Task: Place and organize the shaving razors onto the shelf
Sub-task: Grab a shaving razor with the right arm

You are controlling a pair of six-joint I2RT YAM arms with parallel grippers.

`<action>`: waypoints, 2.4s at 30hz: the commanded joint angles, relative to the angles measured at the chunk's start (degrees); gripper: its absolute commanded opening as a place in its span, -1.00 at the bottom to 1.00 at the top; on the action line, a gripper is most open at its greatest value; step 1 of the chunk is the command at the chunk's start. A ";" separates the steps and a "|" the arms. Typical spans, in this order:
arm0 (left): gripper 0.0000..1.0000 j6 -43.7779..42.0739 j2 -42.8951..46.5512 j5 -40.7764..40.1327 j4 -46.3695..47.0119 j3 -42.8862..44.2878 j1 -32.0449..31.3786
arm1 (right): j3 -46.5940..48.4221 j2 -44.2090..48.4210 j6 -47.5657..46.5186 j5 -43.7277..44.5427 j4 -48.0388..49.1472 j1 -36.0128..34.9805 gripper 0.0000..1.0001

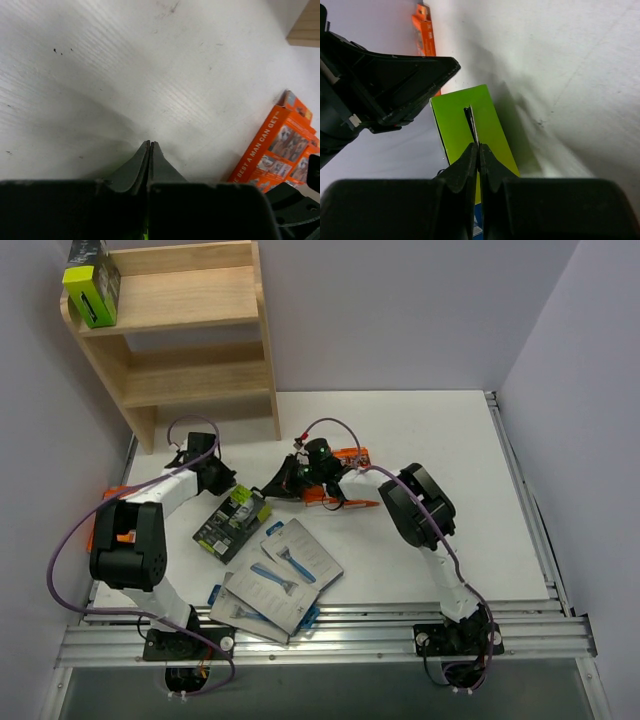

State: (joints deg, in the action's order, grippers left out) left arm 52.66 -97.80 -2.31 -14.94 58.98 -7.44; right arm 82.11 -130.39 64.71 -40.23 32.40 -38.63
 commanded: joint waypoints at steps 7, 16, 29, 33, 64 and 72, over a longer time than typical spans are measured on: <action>-0.95 -5.81 8.06 -0.25 -5.09 5.35 2.69 | 1.83 8.39 -2.22 0.59 1.52 -0.04 -1.00; -0.95 -12.13 14.56 0.72 -8.44 8.60 4.63 | 9.64 14.37 -18.88 6.03 -15.33 -0.48 -1.00; -0.55 -28.40 23.44 9.86 -10.99 18.62 4.89 | 29.16 14.02 -42.81 2.62 -39.86 -1.01 -1.00; -0.32 -32.88 23.62 14.08 -10.99 19.94 4.89 | 32.94 12.35 -48.96 1.47 -45.23 -1.45 -1.00; 0.19 -61.09 10.96 47.12 -20.65 38.05 2.34 | 23.36 19.55 -54.69 -5.82 -42.25 3.03 -1.00; 0.28 -70.92 11.23 49.69 -25.39 37.79 -2.83 | 21.87 20.26 -54.60 -12.94 -41.28 6.11 -1.00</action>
State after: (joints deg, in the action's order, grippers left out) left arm -11.07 -87.94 45.28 -37.63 96.25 -7.68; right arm 103.98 -114.85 10.22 -46.83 -11.05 -32.86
